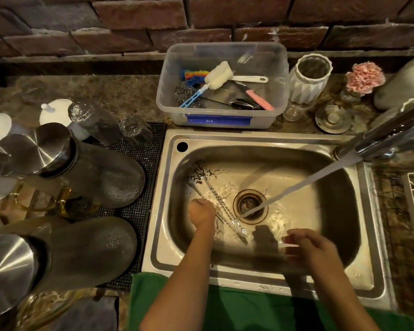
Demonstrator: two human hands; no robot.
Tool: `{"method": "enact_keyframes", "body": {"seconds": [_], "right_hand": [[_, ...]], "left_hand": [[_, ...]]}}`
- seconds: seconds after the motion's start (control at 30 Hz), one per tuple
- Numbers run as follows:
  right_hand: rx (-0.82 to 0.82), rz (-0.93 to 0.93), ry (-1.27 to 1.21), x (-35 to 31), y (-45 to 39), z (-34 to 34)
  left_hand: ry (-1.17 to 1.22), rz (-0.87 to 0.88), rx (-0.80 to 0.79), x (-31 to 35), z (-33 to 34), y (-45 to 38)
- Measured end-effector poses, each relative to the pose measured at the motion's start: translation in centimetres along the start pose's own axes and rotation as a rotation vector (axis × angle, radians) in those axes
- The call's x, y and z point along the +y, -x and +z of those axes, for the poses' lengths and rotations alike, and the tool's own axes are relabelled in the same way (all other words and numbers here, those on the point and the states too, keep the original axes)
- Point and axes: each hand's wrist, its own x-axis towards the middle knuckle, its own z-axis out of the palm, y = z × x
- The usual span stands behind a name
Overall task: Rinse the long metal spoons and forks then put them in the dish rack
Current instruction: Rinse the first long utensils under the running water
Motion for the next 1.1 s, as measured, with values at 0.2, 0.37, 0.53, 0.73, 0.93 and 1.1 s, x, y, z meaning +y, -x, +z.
{"method": "enact_keyframes", "body": {"seconds": [0.2, 0.37, 0.53, 0.73, 0.93, 1.1], "right_hand": [[-0.301, 0.198, -0.035, 2.4, 1.9, 6.0], [-0.07, 0.25, -0.734, 2.4, 1.0, 6.8], [0.076, 0.165, -0.944, 1.9, 0.8, 3.5], [0.174, 0.073, -1.023, 1.1, 1.1, -0.2], [0.161, 0.066, -1.054, 2.1, 1.1, -1.9], [0.096, 0.058, -1.134, 2.5, 0.8, -2.4]], "left_hand": [[0.41, -0.082, -0.17, -0.1, -2.2, 6.5], [0.539, -0.178, -0.359, -0.4, -2.2, 13.4], [0.592, -0.107, -0.487, 0.1, -1.7, 16.9], [0.746, -0.172, -0.395, 2.3, -1.8, 14.7], [0.518, 0.037, -0.559, 3.3, -0.1, 15.3], [0.558, 0.05, -0.576, 3.5, 0.5, 15.5]]}}
